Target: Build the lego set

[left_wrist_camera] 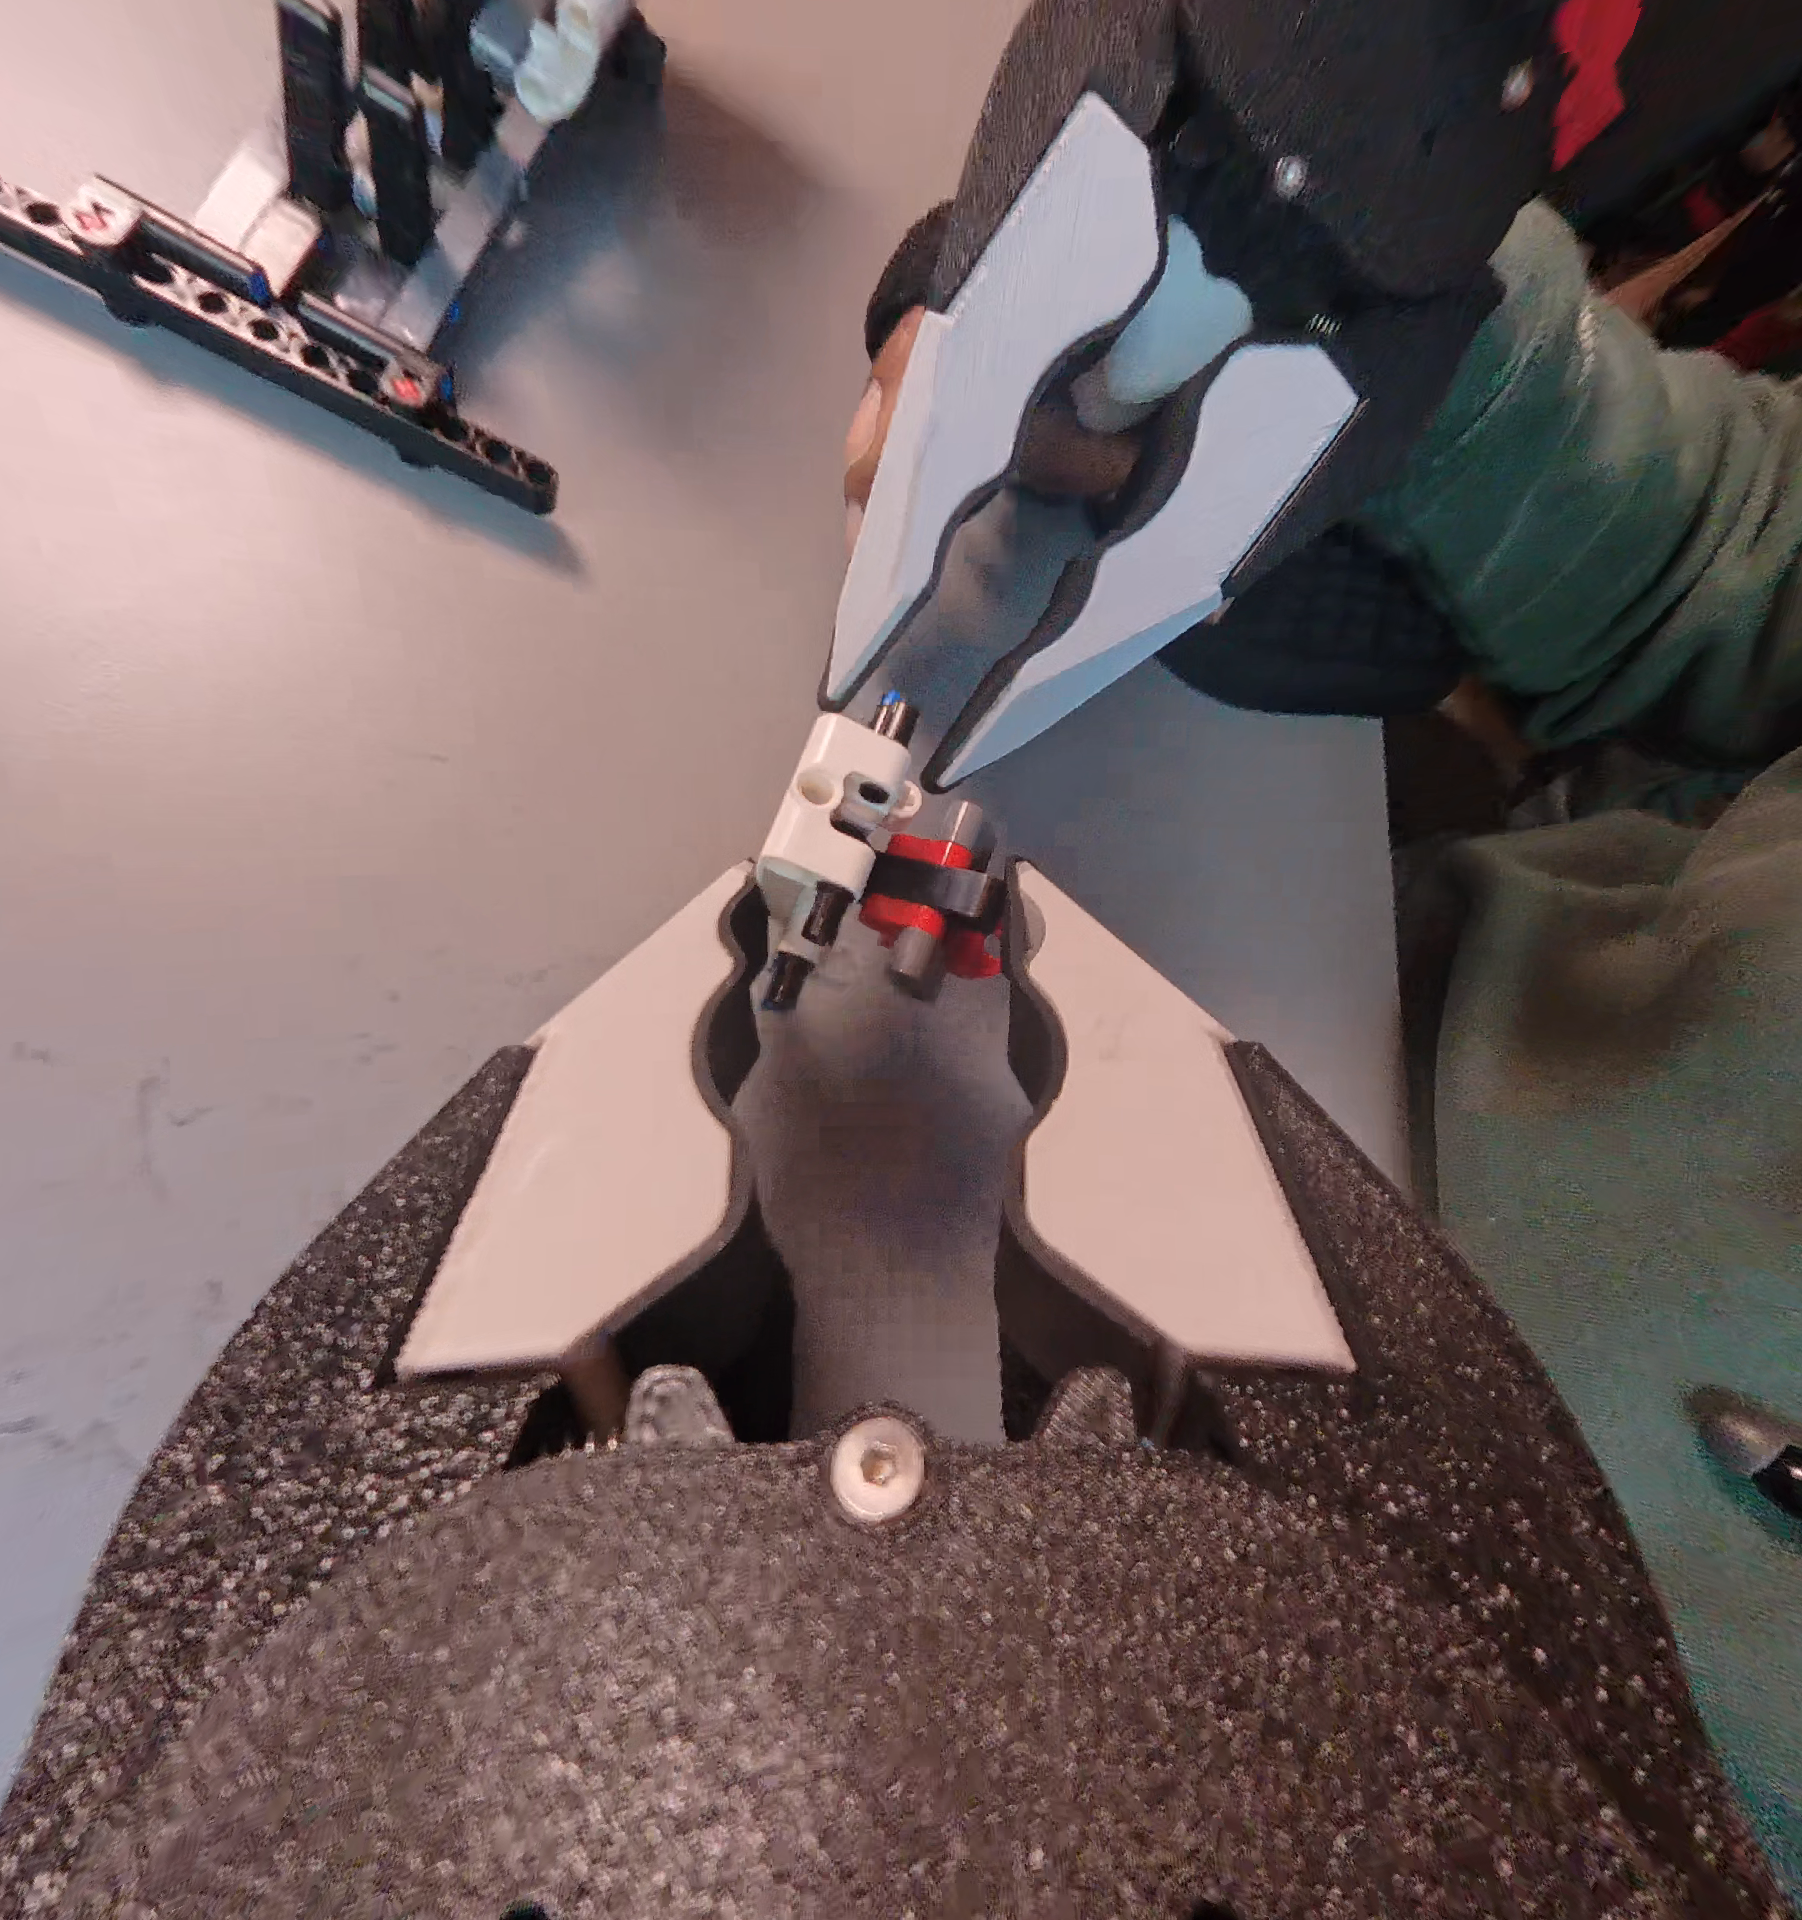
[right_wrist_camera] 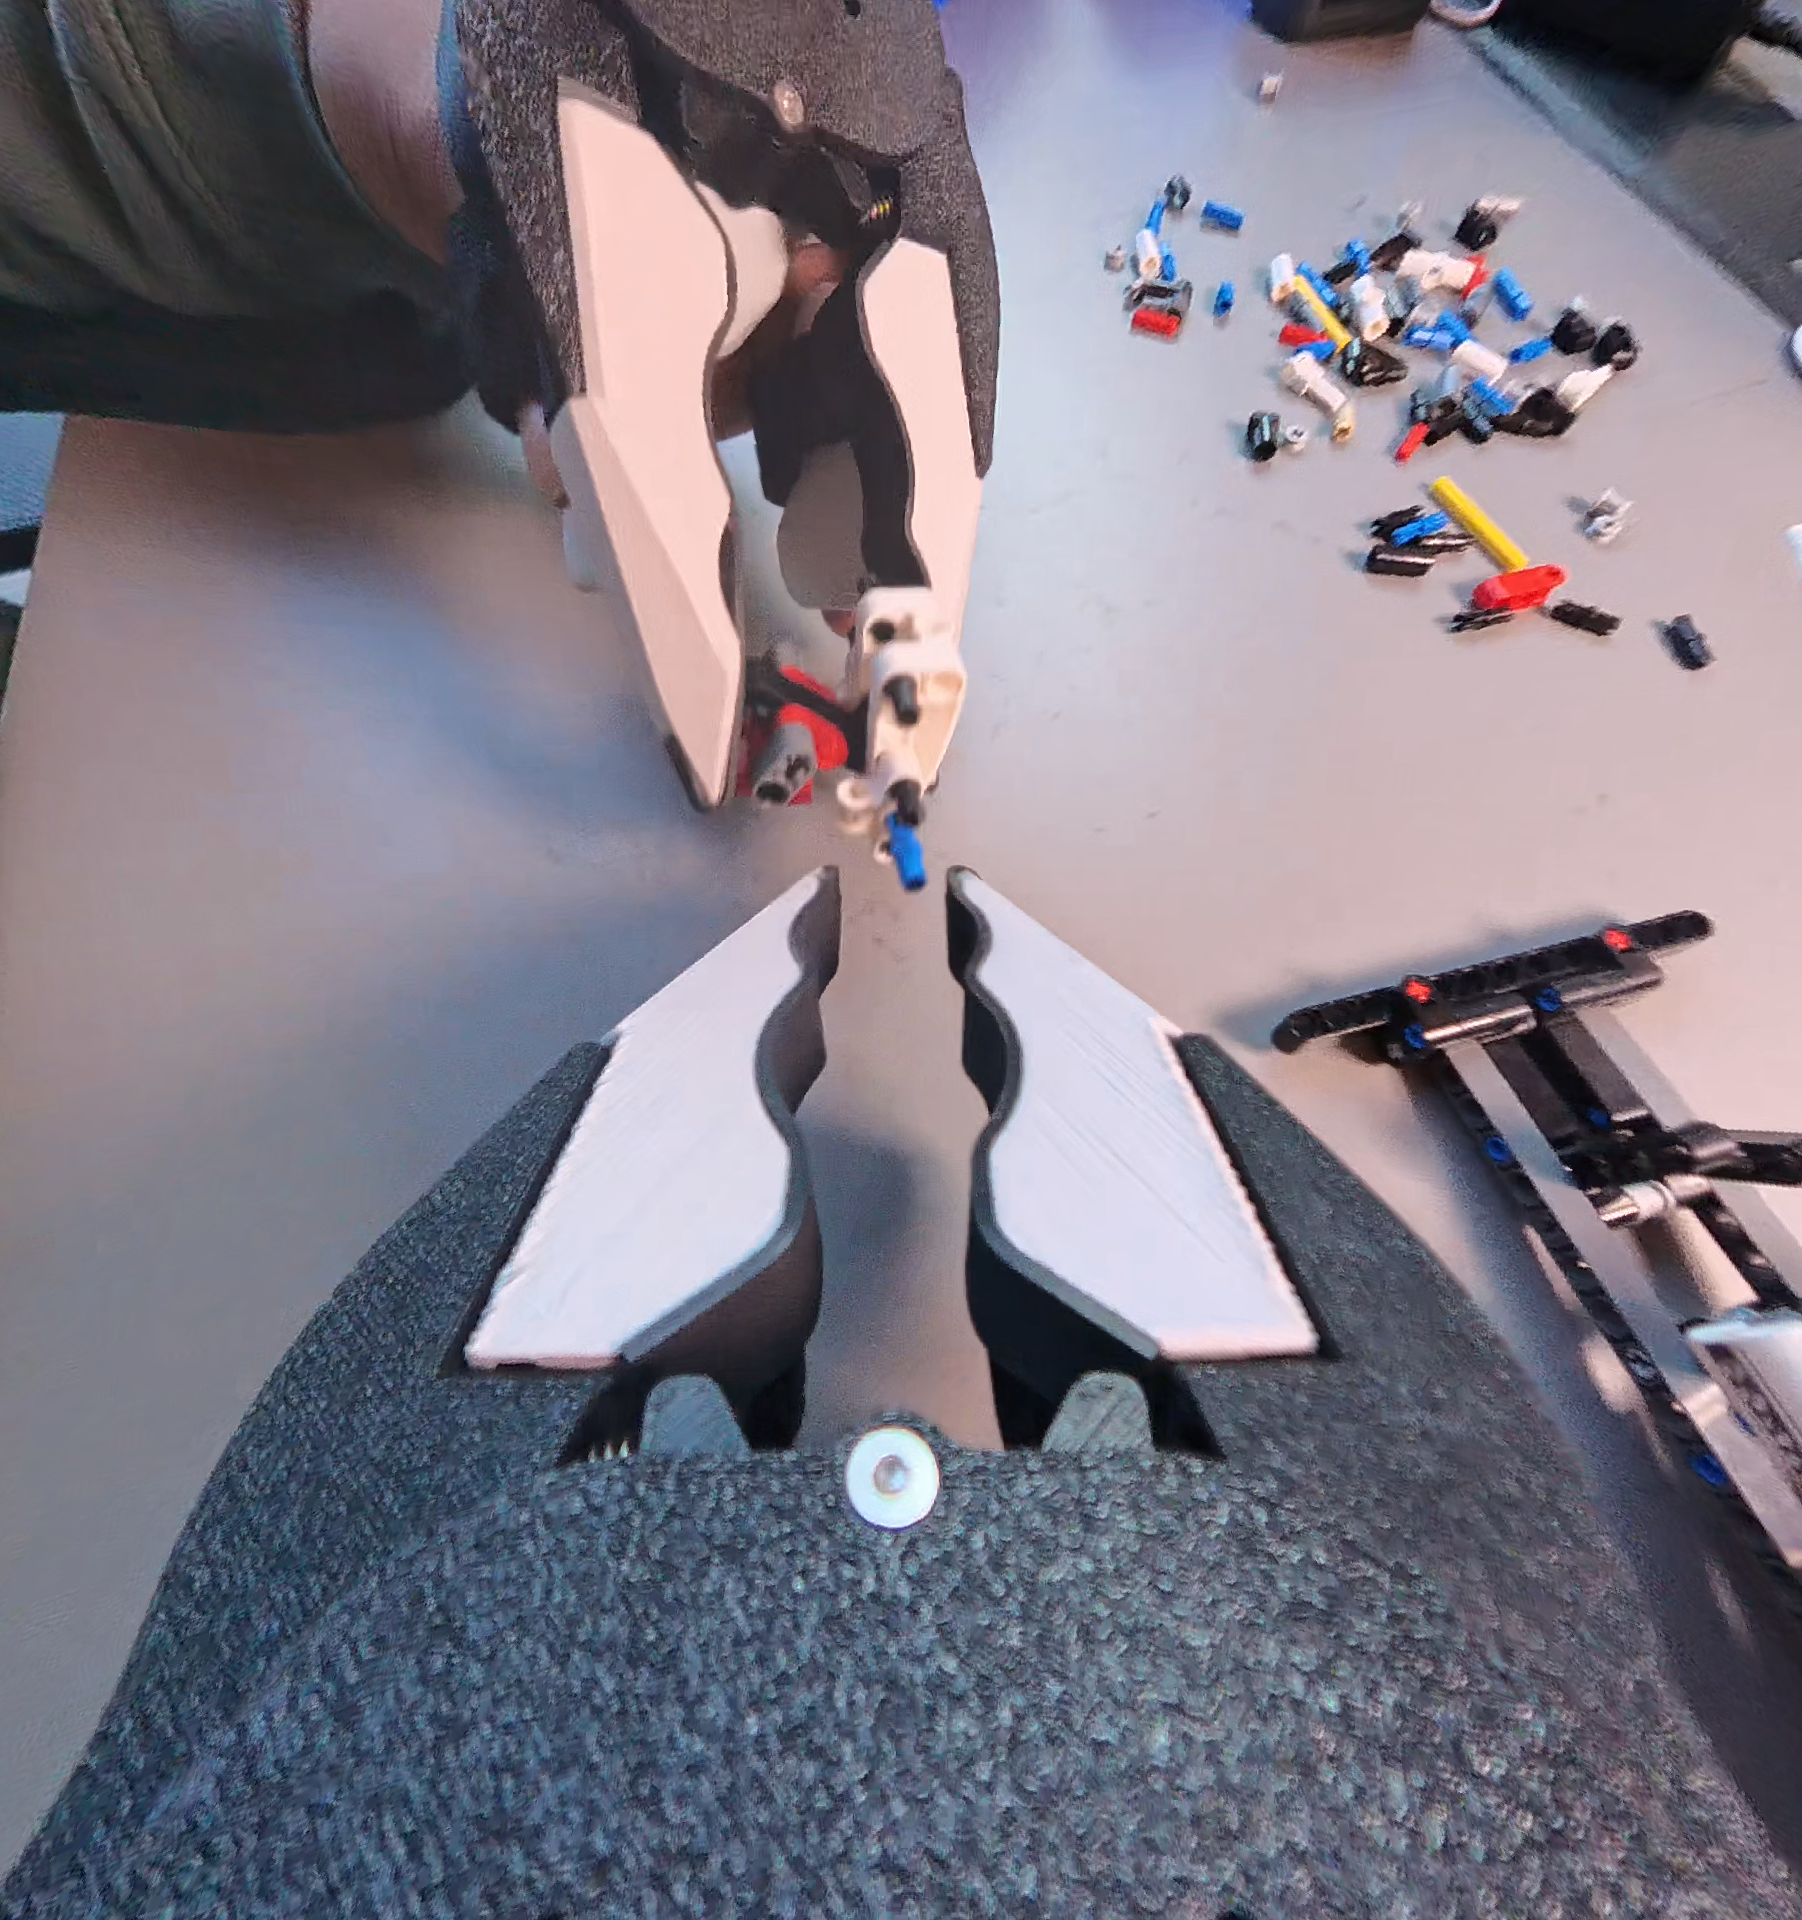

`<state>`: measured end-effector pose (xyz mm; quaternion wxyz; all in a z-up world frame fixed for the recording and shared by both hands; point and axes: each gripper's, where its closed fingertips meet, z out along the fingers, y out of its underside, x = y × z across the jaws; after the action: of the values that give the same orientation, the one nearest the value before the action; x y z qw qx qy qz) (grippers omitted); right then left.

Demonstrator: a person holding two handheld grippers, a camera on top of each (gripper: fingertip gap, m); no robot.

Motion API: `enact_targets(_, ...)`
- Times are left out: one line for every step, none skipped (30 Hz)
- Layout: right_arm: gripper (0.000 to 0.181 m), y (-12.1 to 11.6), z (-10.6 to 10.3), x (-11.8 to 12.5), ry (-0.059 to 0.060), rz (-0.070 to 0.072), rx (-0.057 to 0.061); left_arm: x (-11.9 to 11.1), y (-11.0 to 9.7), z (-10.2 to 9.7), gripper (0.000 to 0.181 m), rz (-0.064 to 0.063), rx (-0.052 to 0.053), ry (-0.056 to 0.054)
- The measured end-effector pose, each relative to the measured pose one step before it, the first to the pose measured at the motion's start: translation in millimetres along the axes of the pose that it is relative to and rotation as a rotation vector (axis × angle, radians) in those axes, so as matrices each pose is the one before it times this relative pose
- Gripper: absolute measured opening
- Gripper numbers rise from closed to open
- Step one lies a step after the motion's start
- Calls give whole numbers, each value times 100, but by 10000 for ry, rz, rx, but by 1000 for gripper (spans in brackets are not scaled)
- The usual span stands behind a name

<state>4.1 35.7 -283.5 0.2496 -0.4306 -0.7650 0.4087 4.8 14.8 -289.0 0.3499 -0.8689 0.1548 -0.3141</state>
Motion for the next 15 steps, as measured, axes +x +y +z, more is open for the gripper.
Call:
enact_targets(22, -307, -302, 102, 110, -104, 277, 42, -761, -528, 45, -155, 518, 155)
enact_targets(23, -758, -349, 160, 247, -237, 525, 153, -824, -492, 45, -352, 570, 320)
enact_targets(25, -1036, -376, 92, 273, -378, 608, 338, -824, -441, 45, -527, 577, 525)
enact_targets(29, -1061, -329, 34, 288, -519, 492, 454, -909, -427, 45, -601, 639, 606)
enact_targets(34, -1075, -218, 275, 495, -627, 408, 601, -923, -371, 45, -616, 651, 679)
enact_targets(37, -991, -117, 545, 690, -686, 348, 704, -862, -286, 45, -639, 626, 743)
enact_targets(41, -799, -3, 610, 717, -675, 251, 753, -710, -175, 45, -678, 562, 784)
enact_targets(45, -518, 101, 582, 667, -579, 82, 658, -578, -100, 45, -687, 510, 742)
enact_targets(50, -197, 227, 87, 293, -524, -96, 505, -434, -14, 45, -631, 424, 629)
enact_targets(56, -2, 286, 125, 296, -398, -166, 394, -253, 51, 45, -538, 296, 524)
enact_targets(60, -76, 253, 29, 217, -317, -71, 259, -170, 100, 45, -391, 234, 372)
enact_targets(65, -206, 204, -122, 99, -215, 12, 194, -79, 140, 45, -269, 169, 265)
enact_targets(69, -191, 177, 30, 148, -119, -21, 140, -40, 161, 45, -196, 128, 186)
enact_targets(72, -151, 167, 83, 150, -93, -41, 158, -53, 159, 45, -159, 134, 172)
enact_targets(73, -66, 148, 156, 185, -112, -49, 172, -12, 168, 45, -158, 113, 172)
